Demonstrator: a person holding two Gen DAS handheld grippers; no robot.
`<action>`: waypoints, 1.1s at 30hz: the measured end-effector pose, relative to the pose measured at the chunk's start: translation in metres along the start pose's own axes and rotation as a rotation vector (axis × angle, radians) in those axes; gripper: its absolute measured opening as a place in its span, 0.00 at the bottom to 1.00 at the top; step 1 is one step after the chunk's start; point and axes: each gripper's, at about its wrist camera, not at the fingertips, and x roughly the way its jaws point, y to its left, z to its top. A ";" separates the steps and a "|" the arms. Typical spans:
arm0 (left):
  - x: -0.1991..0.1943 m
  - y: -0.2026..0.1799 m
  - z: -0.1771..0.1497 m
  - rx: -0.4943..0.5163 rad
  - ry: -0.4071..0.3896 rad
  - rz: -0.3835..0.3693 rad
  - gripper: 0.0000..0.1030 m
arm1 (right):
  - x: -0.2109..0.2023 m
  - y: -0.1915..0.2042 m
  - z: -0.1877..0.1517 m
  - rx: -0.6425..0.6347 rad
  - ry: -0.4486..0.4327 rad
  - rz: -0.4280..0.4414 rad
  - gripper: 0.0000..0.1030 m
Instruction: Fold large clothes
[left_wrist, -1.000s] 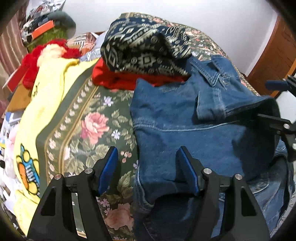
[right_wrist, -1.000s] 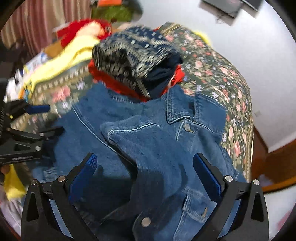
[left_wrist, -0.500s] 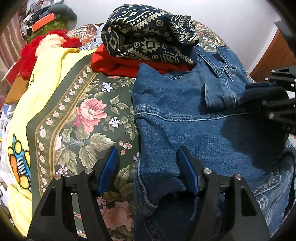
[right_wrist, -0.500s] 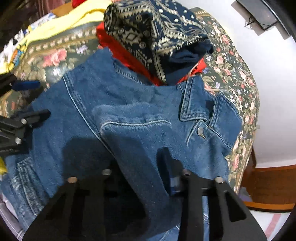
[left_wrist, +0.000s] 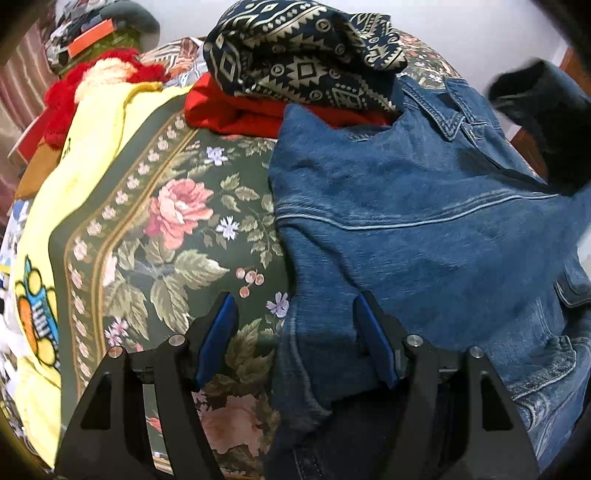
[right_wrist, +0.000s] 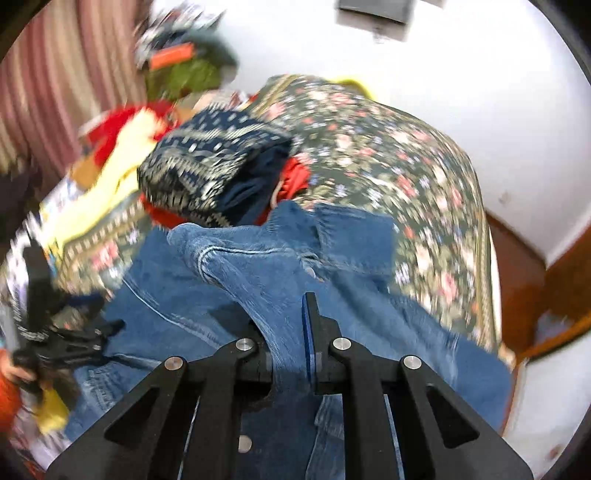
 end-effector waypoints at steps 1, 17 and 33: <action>0.002 -0.001 -0.001 -0.001 0.005 0.008 0.65 | -0.003 -0.006 -0.006 0.029 -0.011 -0.004 0.09; 0.014 -0.013 -0.003 0.028 0.036 0.089 0.65 | 0.012 -0.102 -0.110 0.405 0.121 0.085 0.09; -0.039 -0.031 0.004 0.106 -0.082 0.156 0.65 | -0.019 -0.132 -0.121 0.415 0.090 -0.124 0.59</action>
